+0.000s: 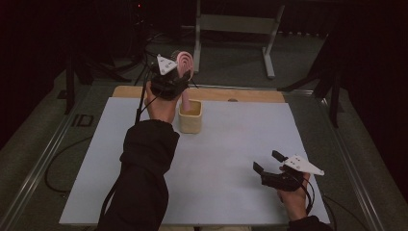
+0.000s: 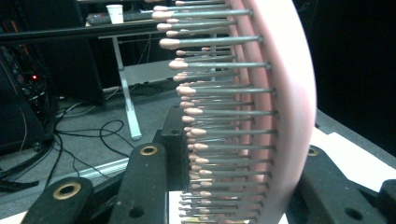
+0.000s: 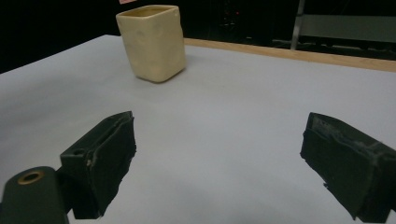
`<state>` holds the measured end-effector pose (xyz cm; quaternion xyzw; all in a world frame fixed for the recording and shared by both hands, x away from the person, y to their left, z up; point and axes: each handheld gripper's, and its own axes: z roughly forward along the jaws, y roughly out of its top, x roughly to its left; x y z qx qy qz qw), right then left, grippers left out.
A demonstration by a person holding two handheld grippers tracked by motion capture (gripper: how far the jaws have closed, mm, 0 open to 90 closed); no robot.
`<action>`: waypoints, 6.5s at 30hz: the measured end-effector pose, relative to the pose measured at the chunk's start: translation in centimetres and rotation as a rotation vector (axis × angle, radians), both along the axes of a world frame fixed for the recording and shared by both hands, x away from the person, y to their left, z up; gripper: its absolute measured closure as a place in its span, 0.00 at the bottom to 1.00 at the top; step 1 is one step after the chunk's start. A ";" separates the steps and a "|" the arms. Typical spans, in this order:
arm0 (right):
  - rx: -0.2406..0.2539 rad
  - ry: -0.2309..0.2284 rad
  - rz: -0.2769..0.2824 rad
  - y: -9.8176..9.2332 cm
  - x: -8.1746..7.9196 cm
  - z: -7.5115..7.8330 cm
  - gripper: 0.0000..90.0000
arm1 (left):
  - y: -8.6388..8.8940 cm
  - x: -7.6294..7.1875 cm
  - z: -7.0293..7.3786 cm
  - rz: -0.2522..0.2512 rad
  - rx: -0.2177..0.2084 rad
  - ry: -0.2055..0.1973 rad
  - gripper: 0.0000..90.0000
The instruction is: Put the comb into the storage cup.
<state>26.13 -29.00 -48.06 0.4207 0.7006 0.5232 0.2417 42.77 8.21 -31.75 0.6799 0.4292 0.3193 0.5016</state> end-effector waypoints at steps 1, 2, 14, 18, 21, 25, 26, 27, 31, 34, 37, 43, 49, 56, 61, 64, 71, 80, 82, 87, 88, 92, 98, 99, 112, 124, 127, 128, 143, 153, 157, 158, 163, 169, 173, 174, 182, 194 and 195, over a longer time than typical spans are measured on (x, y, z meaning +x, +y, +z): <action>0.001 0.000 0.000 0.0 0.0 0.0 0.11 | -0.1 0.0 0.0 0.001 0.000 0.000 0.71; 0.001 0.000 -0.001 0.0 0.0 0.0 0.11 | -0.1 0.0 -0.1 -0.001 0.000 0.001 0.71; -0.001 0.001 -0.002 0.0 0.0 0.0 0.11 | -0.9 0.2 -0.6 -0.011 -0.003 0.011 0.71; -0.004 -0.001 0.001 0.0 0.0 0.0 0.11 | -1.1 0.3 -0.8 -0.012 -0.001 0.015 0.71; -0.003 0.001 0.000 0.0 0.0 0.0 0.11 | -1.2 0.4 -0.9 -0.012 -0.005 0.016 0.71; -0.003 0.002 -0.001 0.0 0.1 -0.1 0.11 | -1.4 0.4 -1.1 -0.017 -0.003 0.021 0.71; -0.003 0.002 -0.001 0.0 0.1 -0.1 0.11 | -1.5 0.5 -1.2 -0.018 -0.002 0.022 0.71; -0.002 0.002 -0.001 0.0 0.1 -0.1 0.11 | -1.5 0.5 -1.2 -0.017 -0.002 0.023 0.71; -0.004 0.002 0.000 0.0 0.1 -0.1 0.11 | -1.8 0.5 -1.4 -0.023 -0.004 0.022 0.71; -0.003 0.002 0.001 0.0 0.1 -0.1 0.11 | -2.0 0.5 -1.5 -0.025 -0.007 0.022 0.71; -0.004 0.001 0.000 0.0 0.1 -0.1 0.11 | -2.1 0.5 -1.6 -0.028 -0.008 0.023 0.71; -0.006 0.002 0.000 0.0 0.1 -0.1 0.11 | -2.4 0.5 -2.0 -0.031 -0.011 0.026 0.71; -0.006 0.001 -0.002 0.0 0.1 -0.1 0.11 | -2.7 0.5 -2.2 -0.034 -0.012 0.027 0.71; -0.005 0.003 -0.003 0.0 0.1 0.0 0.11 | -2.6 0.4 -2.5 -0.034 -0.017 0.033 0.71; -0.005 0.003 -0.003 0.1 0.1 -0.1 0.11 | -2.8 0.3 -3.0 -0.034 -0.016 0.038 0.71; -0.008 0.003 -0.002 0.0 0.1 -0.1 0.11 | -2.9 0.2 -3.4 -0.033 -0.016 0.043 0.71; -0.009 0.005 -0.002 0.1 0.1 -0.1 0.11 | -2.7 0.3 -4.5 -0.029 -0.027 0.066 0.71; -0.012 0.011 -0.004 0.1 0.1 -0.2 0.11 | -3.2 0.3 -5.3 -0.037 -0.005 0.082 0.71; -0.012 0.011 -0.004 0.1 0.2 -0.2 0.11 | -3.2 0.3 -5.4 -0.039 -0.003 0.085 0.71; -0.012 0.010 -0.003 0.1 0.2 -0.2 0.11 | -3.3 0.4 -5.7 -0.038 0.000 0.090 0.71; -0.012 0.010 -0.003 0.1 0.2 -0.2 0.11 | -3.4 0.4 -5.8 -0.039 0.000 0.093 0.71; -0.015 0.011 -0.003 0.1 0.2 -0.3 0.11 | -3.4 0.4 -6.2 -0.040 0.003 0.101 0.71; -0.017 0.016 -0.004 0.2 0.2 -0.3 0.11 | -3.7 0.4 -6.7 -0.042 0.010 0.113 0.71; -0.018 0.015 -0.004 0.2 0.3 -0.3 0.11 | -3.7 0.4 -6.8 -0.042 0.013 0.115 0.70; -0.020 0.021 -0.004 0.3 0.2 -0.4 0.11 | -3.9 0.4 -8.3 -0.044 0.021 0.140 0.70; -0.027 0.026 -0.003 0.3 0.3 -0.5 0.13 | -3.5 0.4 -9.5 -0.036 0.013 0.165 0.70; -0.028 0.026 -0.003 0.3 0.3 -0.5 0.13 | -3.6 0.4 -9.7 -0.037 0.014 0.169 0.70; -0.028 0.026 -0.003 0.3 0.3 -0.5 0.13 | -3.6 0.4 -9.7 -0.038 0.016 0.170 0.70; -0.026 0.030 0.000 0.4 0.3 -0.5 0.13 | -3.6 0.5 -9.9 -0.049 0.024 0.172 0.69; -0.027 0.027 -0.001 0.4 0.3 -0.5 0.13 | -3.5 0.6 -9.8 -0.061 0.033 0.174 0.69; -0.027 0.026 -0.001 0.4 0.3 -0.5 0.13 | -3.4 0.6 -9.8 -0.058 0.039 0.172 0.69; -0.027 0.026 -0.001 0.4 0.3 -0.5 0.13 | -3.4 0.6 -9.8 -0.057 0.039 0.171 0.69; -0.027 0.026 -0.003 0.3 0.3 -0.5 0.13 | -3.3 0.7 -9.8 -0.056 0.039 0.174 0.68; -0.027 0.026 -0.006 0.3 0.3 -0.5 0.13 | -3.2 0.7 -9.8 -0.050 0.044 0.175 0.67; -0.025 0.025 -0.006 0.3 0.3 -0.5 0.13 | -3.0 0.8 -9.7 -0.041 0.046 0.176 0.66; -0.025 0.025 -0.006 0.3 0.3 -0.5 0.13 | -3.0 0.8 -9.7 -0.041 0.046 0.176 0.65; -0.024 0.025 -0.007 0.2 0.3 -0.5 0.13 | -2.5 0.9 -9.6 -0.027 0.047 0.182 0.63; -0.021 0.024 -0.007 0.2 0.3 -0.5 0.13 | -2.2 1.2 -9.9 0.001 0.064 0.207 0.52; -0.021 0.024 -0.007 0.2 0.3 -0.5 0.13 | -2.1 1.2 -10.0 0.001 0.066 0.208 0.52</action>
